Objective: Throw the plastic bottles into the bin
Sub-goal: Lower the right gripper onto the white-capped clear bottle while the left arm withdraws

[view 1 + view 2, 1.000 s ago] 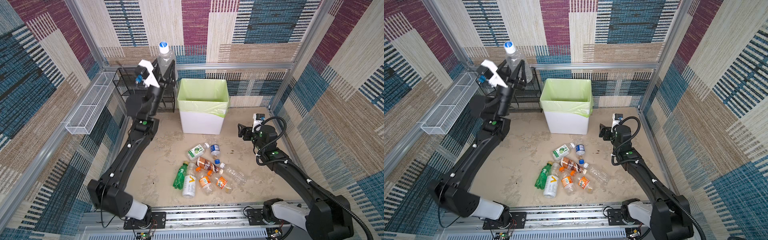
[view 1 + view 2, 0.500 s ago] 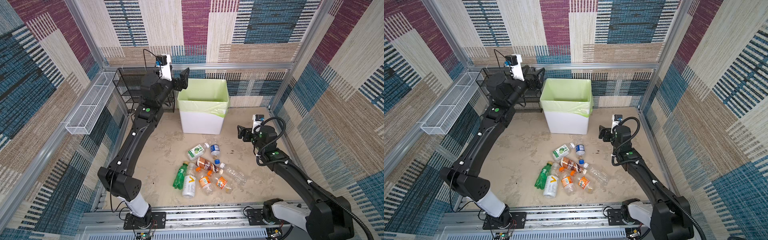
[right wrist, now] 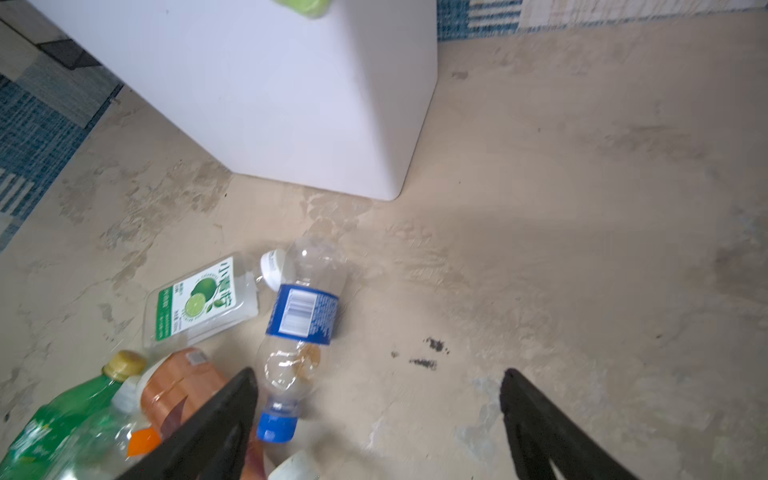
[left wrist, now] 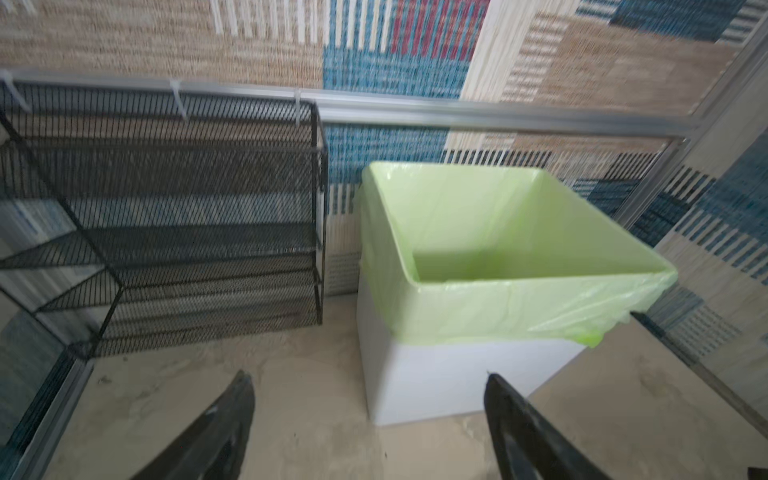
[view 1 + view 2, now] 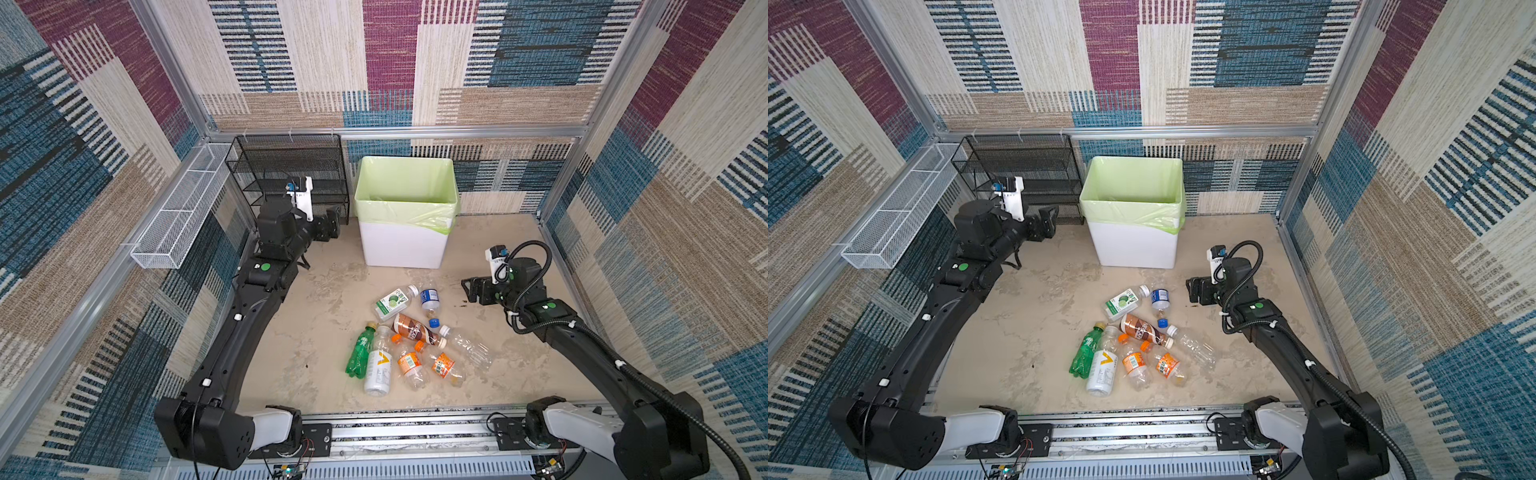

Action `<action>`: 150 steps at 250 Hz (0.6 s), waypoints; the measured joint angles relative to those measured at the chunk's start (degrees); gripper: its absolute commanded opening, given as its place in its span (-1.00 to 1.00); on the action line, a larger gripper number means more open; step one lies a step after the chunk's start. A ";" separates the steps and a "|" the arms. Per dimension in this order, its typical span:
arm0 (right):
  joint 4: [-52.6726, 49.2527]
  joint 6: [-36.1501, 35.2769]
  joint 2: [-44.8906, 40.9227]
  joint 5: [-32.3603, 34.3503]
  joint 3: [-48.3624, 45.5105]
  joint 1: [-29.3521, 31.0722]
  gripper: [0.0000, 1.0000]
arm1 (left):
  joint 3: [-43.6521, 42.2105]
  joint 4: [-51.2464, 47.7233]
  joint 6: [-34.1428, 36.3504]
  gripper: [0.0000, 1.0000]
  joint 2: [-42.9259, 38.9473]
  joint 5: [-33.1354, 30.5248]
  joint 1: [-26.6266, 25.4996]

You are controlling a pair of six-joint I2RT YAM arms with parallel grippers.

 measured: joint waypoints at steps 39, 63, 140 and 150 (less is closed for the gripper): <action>-8.41 3.08 -2.67 -4.09 0.04 1.84 0.85 | -11.28 -2.49 0.02 0.73 -4.87 -0.07 1.81; -12.74 5.03 -2.67 -6.12 -0.48 2.82 0.85 | -14.91 -3.06 0.17 0.73 -5.97 0.00 2.05; -19.80 12.39 -0.98 -4.48 -4.02 9.57 0.84 | -16.52 -0.61 -0.26 0.72 -5.49 4.39 4.48; -20.11 13.29 -0.98 -4.35 -5.25 9.92 0.84 | -16.65 -0.26 -0.33 0.72 -5.53 4.92 4.76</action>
